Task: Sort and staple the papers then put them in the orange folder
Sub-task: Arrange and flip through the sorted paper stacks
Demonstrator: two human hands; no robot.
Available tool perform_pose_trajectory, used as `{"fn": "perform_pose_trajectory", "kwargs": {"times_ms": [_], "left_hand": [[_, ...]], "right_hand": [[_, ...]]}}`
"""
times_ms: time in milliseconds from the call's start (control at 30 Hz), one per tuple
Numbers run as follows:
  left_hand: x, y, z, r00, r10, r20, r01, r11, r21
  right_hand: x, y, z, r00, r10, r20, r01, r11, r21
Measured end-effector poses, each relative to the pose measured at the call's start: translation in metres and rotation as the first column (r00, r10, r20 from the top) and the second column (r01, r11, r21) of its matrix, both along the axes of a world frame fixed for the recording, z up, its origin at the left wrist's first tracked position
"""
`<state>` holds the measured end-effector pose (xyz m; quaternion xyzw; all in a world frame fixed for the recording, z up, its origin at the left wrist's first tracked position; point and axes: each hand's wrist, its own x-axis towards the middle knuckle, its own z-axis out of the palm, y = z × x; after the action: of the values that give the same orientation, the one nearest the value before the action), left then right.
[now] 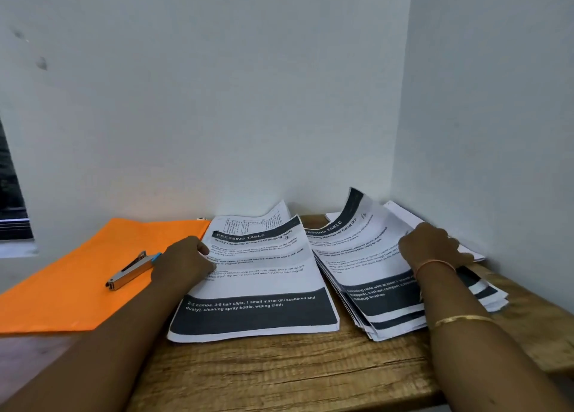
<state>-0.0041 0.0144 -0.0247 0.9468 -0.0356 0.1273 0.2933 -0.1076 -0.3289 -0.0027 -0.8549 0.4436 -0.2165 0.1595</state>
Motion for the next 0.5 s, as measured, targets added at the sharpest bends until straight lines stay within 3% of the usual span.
{"fn": "perform_pose_trajectory", "kwargs": {"times_ms": [133,267,500], "left_hand": [[0.0,-0.001,-0.001,0.999,-0.027,0.047,0.028,0.999,-0.019],[0.002,-0.003,-0.002,0.994,-0.04,0.099,0.044,0.998,-0.035],[0.002,-0.008,0.002,0.979,0.018,0.202,0.035,0.966,-0.258]], "right_hand": [[-0.001,0.003,0.0,0.999,0.016,-0.05,-0.015,1.0,0.02],[0.002,0.005,0.0,1.0,0.025,-0.006,-0.025,1.0,-0.017],[0.012,0.017,0.002,0.989,0.128,0.076,-0.113,0.979,-0.172]]}}
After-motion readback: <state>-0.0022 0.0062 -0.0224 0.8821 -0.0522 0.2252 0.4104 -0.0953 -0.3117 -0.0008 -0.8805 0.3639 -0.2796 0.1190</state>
